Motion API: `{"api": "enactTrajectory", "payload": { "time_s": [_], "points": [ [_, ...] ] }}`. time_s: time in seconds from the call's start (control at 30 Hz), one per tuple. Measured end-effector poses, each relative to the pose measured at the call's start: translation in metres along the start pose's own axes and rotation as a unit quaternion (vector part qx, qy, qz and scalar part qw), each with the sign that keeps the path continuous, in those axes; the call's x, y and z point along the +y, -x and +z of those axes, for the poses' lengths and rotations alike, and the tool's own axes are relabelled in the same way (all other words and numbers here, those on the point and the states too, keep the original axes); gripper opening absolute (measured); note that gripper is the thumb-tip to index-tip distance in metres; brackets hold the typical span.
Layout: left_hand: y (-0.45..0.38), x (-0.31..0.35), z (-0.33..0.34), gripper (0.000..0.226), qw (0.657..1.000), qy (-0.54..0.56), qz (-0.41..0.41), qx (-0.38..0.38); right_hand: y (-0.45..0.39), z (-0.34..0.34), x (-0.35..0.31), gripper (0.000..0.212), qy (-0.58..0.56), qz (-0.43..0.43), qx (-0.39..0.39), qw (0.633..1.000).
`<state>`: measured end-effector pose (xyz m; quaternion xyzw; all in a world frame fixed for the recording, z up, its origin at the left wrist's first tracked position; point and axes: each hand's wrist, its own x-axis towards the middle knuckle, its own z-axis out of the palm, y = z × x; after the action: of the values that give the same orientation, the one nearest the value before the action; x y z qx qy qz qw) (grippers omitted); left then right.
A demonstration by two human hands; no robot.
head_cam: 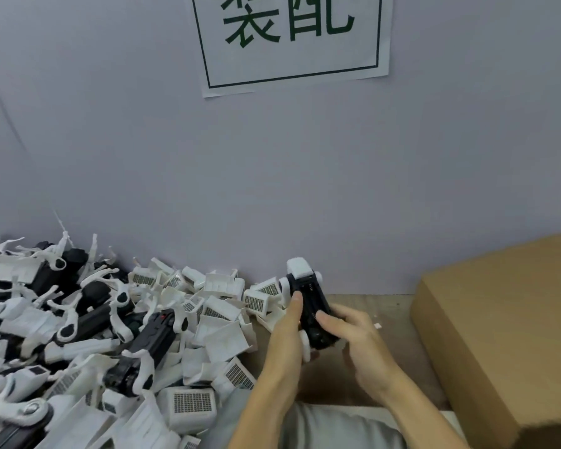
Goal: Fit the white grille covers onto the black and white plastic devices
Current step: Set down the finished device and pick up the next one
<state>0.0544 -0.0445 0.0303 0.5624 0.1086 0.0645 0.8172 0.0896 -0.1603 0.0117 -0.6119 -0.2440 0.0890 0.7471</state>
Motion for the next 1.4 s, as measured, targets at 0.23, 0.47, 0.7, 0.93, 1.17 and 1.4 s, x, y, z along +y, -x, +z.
{"api": "enactTrajectory", "payload": {
  "time_s": [0.23, 0.47, 0.7, 0.93, 1.17, 1.4],
  "points": [
    [-0.013, -0.005, -0.01, 0.013, 0.986, 0.006, 0.099, 0.136, -0.001, 0.012, 0.012, 0.033, 0.289, -0.059, 0.123, 0.948],
    [-0.013, -0.012, -0.003, 0.015, 0.987, 0.051, 0.149, 0.041, 0.002, 0.019, 0.007, 0.028, 0.337, -0.091, 0.077, 0.934],
    [-0.012, -0.016, -0.002, 0.018, 0.974, -0.053, 0.217, 0.032, 0.002, 0.015, 0.001, 0.027, 0.382, -0.031, 0.062, 0.922],
    [-0.005, -0.016, -0.005, 0.021, 0.882, -0.341, 0.322, 0.052, 0.003, 0.004, -0.003, 0.048, 0.027, -0.017, 0.114, 0.993],
    [-0.002, -0.022, 0.001, 0.04, 0.805, -0.466, 0.368, 0.018, -0.004, 0.002, 0.0, 0.02, 0.029, -0.045, 0.271, 0.961],
    [-0.009, -0.01, -0.001, 0.017, 0.934, -0.198, 0.215, 0.206, -0.004, 0.003, 0.005, 0.03, 0.002, 0.055, 0.168, 0.984]
  ]
}}
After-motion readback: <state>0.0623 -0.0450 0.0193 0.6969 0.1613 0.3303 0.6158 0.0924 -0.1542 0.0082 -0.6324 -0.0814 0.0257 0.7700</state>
